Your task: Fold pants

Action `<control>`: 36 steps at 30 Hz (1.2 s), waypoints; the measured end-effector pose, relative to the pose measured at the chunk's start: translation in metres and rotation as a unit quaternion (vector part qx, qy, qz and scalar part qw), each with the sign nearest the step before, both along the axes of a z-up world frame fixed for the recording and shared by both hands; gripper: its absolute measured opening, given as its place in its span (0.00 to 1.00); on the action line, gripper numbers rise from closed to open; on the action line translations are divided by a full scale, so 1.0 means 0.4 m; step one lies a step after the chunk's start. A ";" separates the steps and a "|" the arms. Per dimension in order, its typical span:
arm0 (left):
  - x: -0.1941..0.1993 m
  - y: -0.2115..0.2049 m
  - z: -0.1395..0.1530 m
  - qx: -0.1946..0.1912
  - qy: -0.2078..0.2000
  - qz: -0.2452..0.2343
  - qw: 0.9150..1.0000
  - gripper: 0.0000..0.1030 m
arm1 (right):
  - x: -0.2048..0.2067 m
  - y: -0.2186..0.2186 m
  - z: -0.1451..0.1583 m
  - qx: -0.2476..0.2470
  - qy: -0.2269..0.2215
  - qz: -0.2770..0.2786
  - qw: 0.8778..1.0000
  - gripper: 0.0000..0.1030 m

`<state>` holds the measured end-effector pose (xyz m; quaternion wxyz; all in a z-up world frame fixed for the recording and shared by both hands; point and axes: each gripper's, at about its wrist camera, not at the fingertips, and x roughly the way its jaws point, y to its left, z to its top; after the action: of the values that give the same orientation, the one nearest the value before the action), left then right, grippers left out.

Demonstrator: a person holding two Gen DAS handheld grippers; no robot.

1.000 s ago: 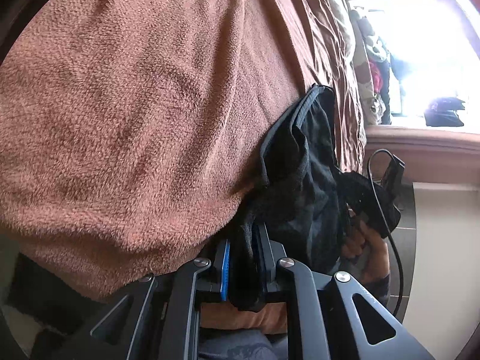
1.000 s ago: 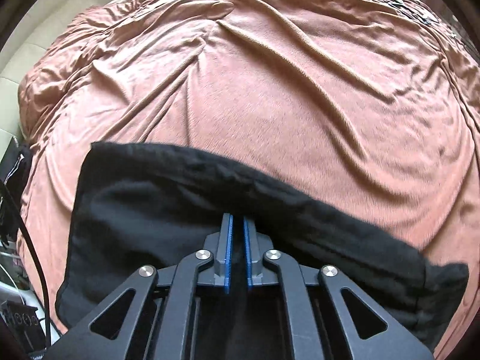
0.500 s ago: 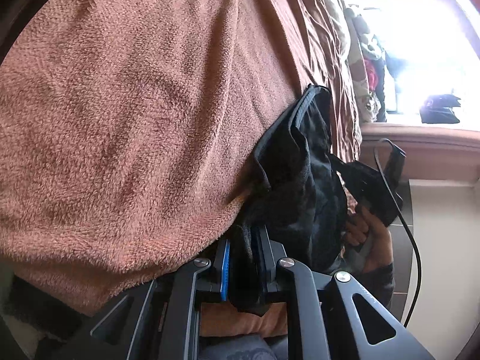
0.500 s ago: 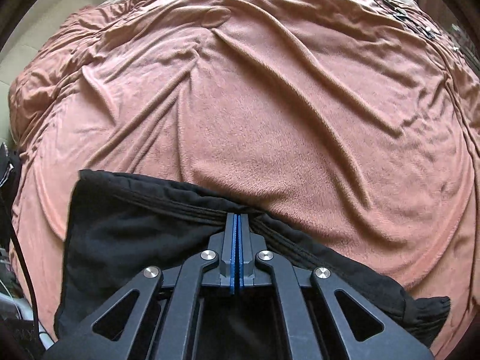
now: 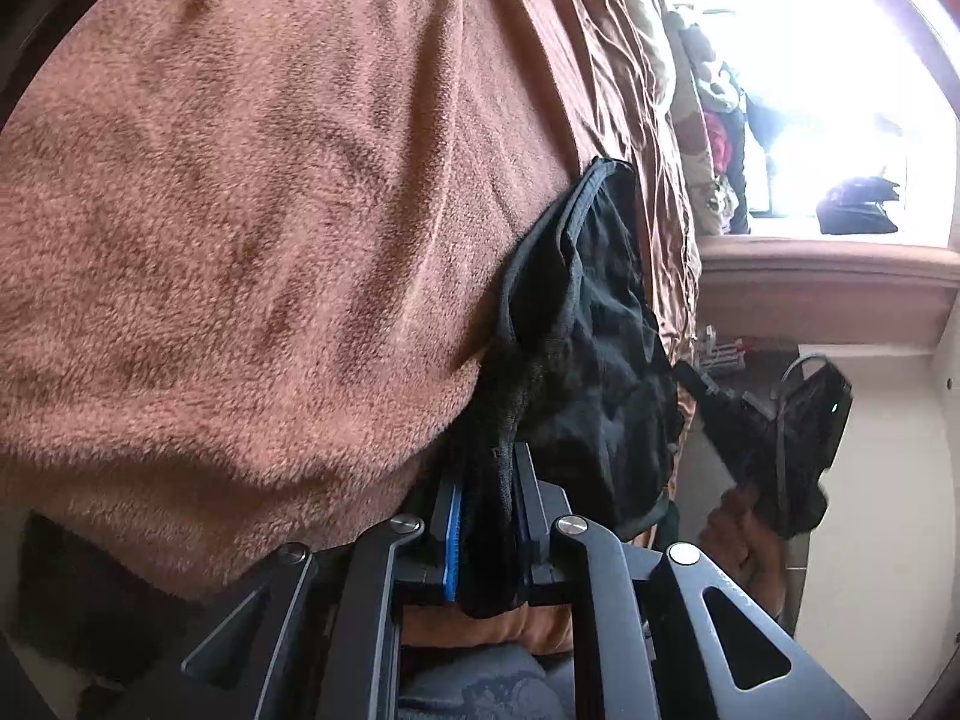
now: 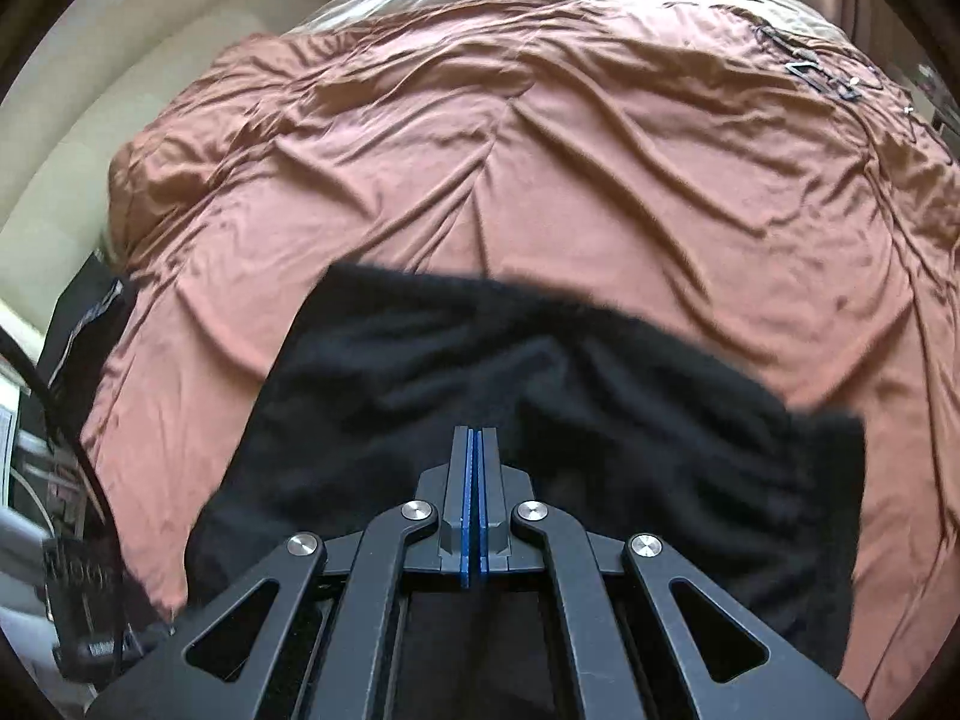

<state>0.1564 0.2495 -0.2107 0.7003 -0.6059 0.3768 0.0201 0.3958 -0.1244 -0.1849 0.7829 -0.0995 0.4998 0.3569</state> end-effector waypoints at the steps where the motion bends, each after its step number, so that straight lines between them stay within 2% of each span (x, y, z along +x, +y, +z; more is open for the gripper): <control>1: 0.000 0.002 0.001 -0.001 -0.001 0.000 1.000 0.13 | -0.013 -0.010 -0.008 -0.003 0.004 0.003 1.000 0.00; 6: -0.006 0.010 0.005 -0.002 -0.005 -0.006 1.000 0.13 | -0.065 -0.061 -0.058 -0.019 0.021 0.004 1.000 0.00; 8: -0.003 0.011 0.002 -0.002 -0.005 -0.008 1.000 0.17 | -0.085 -0.071 -0.072 -0.018 0.030 0.003 0.999 0.00; 12: 0.012 0.013 0.006 -0.003 -0.017 -0.008 1.000 0.34 | -0.124 -0.104 -0.090 -0.014 0.034 0.002 0.999 0.00; 16: 0.039 0.011 0.024 0.015 -0.026 -0.018 0.999 0.48 | -0.164 -0.130 -0.089 0.003 0.043 0.005 0.999 0.00; 21: 0.072 0.007 0.029 0.038 -0.022 -0.026 0.999 0.48 | -0.207 -0.154 -0.079 0.014 0.047 0.017 0.999 0.00; 24: 0.072 0.001 0.028 0.043 -0.023 -0.029 0.998 0.46 | -0.209 -0.167 -0.060 0.031 0.045 0.020 0.998 0.00; 27: 0.070 -0.007 0.027 0.045 -0.022 -0.035 0.998 0.35 | -0.195 -0.176 -0.044 0.050 0.036 0.010 0.998 0.00; 29: 0.060 -0.010 0.028 0.045 -0.024 -0.043 0.998 0.32 | -0.191 -0.177 -0.048 0.059 0.040 0.004 0.997 0.00; 30: 0.057 -0.015 0.029 0.048 -0.024 -0.046 0.997 0.27 | -0.186 -0.177 -0.054 0.062 0.042 0.001 0.997 0.00; 31: 0.059 -0.014 0.030 0.051 -0.022 -0.049 0.997 0.14 | -0.185 -0.174 -0.062 0.062 0.043 0.000 0.997 0.00; 32: 0.061 -0.013 0.030 0.055 -0.017 -0.051 0.997 0.08 | -0.185 -0.170 -0.073 0.061 0.047 -0.001 0.997 0.00; 36: 0.063 -0.010 0.058 0.061 -0.029 -0.053 0.996 0.06 | -0.194 -0.169 -0.112 0.057 0.066 -0.006 0.996 0.00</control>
<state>0.1816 0.2453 -0.1874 0.7465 -0.5419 0.3860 -0.0116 0.3183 -0.1922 -0.2297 0.7548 -0.0281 0.5299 0.3857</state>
